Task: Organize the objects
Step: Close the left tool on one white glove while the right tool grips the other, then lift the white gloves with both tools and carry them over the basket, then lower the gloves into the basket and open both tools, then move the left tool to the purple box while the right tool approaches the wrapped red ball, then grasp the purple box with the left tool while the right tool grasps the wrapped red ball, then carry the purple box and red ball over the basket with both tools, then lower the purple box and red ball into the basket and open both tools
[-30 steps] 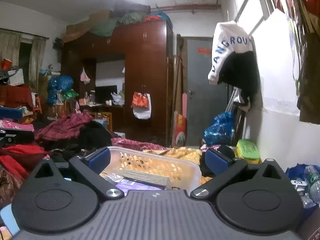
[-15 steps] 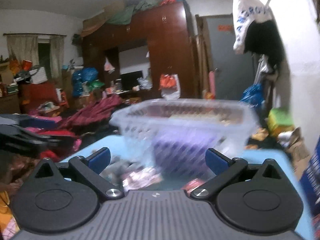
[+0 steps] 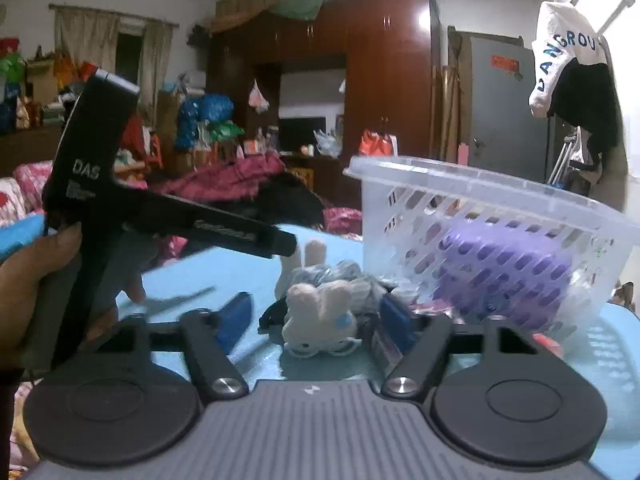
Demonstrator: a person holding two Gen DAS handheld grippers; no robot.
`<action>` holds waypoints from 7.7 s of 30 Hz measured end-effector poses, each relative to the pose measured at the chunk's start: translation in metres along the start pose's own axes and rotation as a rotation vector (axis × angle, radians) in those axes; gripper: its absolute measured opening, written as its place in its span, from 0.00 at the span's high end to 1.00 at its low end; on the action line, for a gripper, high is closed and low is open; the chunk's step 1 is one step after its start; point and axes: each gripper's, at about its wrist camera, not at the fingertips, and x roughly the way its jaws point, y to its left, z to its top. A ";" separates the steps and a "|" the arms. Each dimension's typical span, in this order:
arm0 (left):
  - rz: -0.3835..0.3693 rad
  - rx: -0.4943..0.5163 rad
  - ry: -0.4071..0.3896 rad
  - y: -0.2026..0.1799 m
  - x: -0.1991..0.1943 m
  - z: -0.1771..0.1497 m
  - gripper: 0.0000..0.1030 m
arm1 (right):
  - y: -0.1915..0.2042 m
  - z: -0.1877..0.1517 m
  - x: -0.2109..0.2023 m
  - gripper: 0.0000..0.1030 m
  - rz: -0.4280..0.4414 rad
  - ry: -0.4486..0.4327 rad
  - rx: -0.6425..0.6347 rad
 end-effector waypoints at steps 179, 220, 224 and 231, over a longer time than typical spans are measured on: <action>-0.128 0.282 0.104 -0.189 -0.004 -0.044 0.48 | -0.145 -0.026 0.012 0.51 -0.030 0.244 0.259; -0.016 0.213 0.205 -0.121 0.060 0.131 0.49 | -0.202 0.098 0.034 0.52 -0.113 0.200 0.286; -0.022 0.229 0.257 -0.116 0.070 0.126 0.48 | -0.199 0.095 0.036 0.52 -0.129 0.246 0.261; -0.024 0.193 0.290 -0.109 0.081 0.123 0.49 | -0.208 0.089 0.042 0.52 -0.137 0.328 0.260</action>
